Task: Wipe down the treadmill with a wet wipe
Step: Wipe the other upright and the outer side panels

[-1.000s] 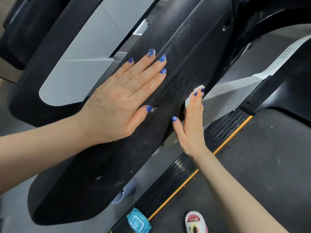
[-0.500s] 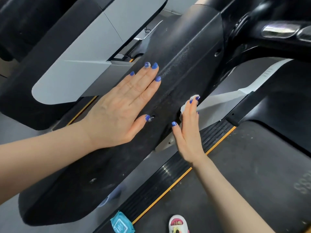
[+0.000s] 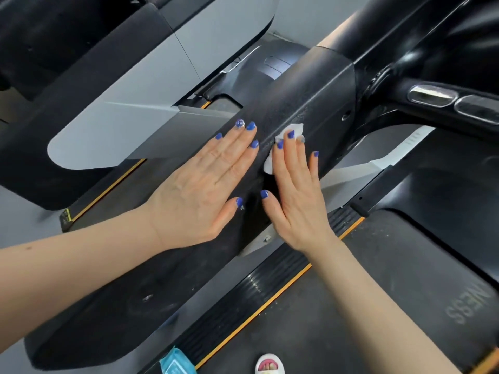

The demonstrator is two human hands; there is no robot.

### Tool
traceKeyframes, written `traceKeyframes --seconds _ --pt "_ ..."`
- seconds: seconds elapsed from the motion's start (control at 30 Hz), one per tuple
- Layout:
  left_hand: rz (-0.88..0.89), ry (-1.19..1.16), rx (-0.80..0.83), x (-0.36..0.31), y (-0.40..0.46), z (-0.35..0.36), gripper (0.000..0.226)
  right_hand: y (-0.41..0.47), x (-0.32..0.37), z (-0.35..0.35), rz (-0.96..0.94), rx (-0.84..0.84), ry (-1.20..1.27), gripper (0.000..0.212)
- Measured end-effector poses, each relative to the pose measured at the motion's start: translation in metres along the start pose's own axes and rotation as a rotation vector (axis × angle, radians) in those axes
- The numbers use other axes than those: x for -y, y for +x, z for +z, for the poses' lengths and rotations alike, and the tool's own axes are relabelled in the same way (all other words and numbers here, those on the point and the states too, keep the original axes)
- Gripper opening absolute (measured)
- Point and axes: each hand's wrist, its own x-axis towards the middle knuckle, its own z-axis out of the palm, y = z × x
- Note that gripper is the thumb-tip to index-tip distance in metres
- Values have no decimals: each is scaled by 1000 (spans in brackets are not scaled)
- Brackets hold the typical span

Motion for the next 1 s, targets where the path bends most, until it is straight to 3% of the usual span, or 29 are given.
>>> traceKeyframes --seconds 0.1,0.3,0.47,0.67,0.83,1.0 --pt "7 35 38 2 0 1 70 10 -9 -11 -52 9 -61 67" --pt "70 115 40 5 1 0 72 33 -15 -19 181 -92 2 72" --pt "77 118 25 5 1 0 71 8 -15 -15 -92 46 -92 72" --pt "72 51 38 6 3 -2 71 26 -21 -29 116 10 -65 73" --pt "107 -74 23 0 22 -20 68 17 -37 -41 9 111 -133 80" --pt "141 -4 62 -2 61 -8 70 15 -55 -33 -101 72 -169 77"
